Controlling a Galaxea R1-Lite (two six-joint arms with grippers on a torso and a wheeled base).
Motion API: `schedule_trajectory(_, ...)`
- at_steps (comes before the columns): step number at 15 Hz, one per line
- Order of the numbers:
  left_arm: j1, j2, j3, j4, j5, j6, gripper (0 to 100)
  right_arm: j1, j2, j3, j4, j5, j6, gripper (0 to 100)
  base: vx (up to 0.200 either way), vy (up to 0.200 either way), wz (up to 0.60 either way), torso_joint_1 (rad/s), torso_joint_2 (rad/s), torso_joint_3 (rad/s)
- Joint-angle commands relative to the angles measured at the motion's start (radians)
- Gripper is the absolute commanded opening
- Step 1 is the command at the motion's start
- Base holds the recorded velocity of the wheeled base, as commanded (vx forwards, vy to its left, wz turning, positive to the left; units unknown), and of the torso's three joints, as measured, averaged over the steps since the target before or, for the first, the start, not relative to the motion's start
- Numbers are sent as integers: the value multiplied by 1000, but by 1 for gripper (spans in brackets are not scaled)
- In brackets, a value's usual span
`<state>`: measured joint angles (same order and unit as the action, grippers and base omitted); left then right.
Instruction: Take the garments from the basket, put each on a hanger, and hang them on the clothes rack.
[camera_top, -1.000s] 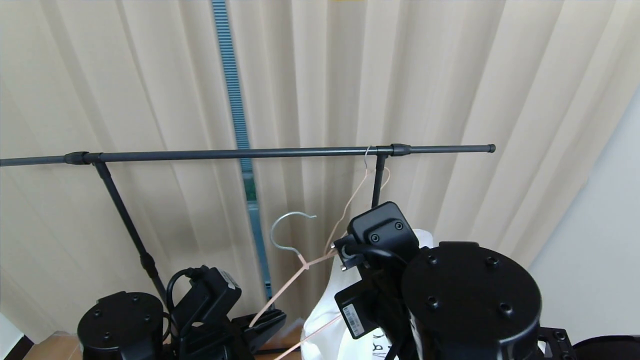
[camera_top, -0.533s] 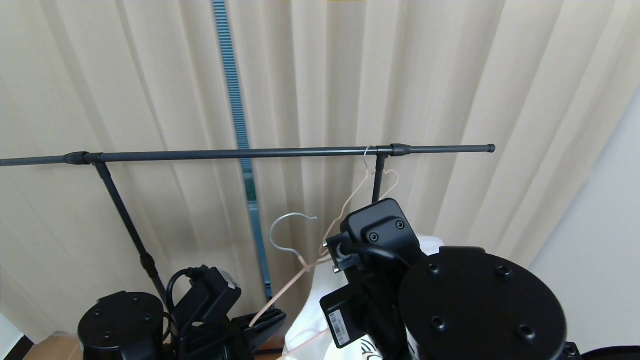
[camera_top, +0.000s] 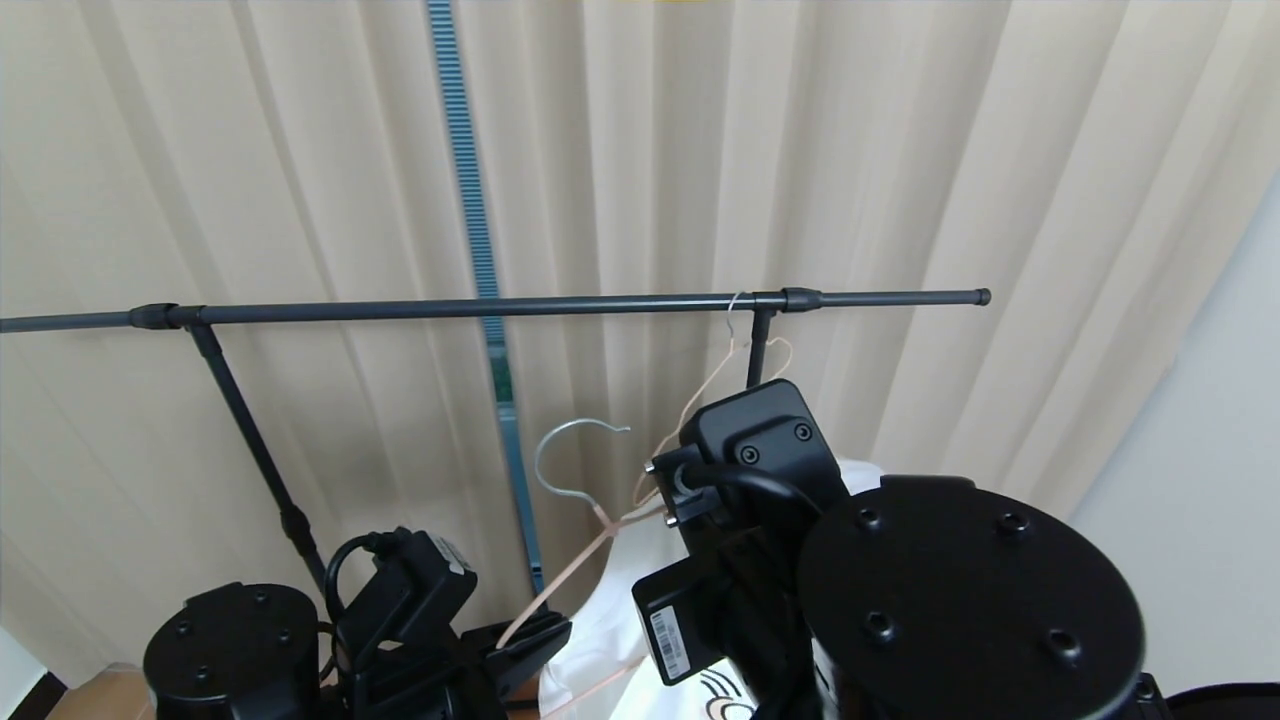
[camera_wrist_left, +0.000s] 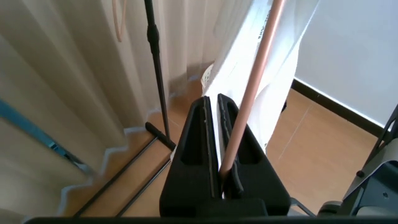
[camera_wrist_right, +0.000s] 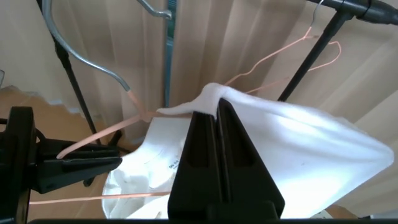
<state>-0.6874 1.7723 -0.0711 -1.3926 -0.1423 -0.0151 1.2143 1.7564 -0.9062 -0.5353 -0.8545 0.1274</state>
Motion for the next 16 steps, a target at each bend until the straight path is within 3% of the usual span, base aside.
schedule_trajectory(1,-1,4,14,-28,-2,0,0,-2,17,-26,1,0,21,0,0,0,0,0,0,0)
schedule_trajectory(11,-9,-4,24,-36,-2,6,0,-13,29,-63,0,5,60,0,0,0,0,0,0,0)
schedule_trajectory(12,-9,-5,25,-37,-2,6,0,-19,28,-62,0,3,60,100,0,0,0,0,0,0)
schedule_trajectory(16,-9,-4,54,-95,-8,7,0,-45,23,-60,-25,-1,54,100,0,0,0,0,0,0)
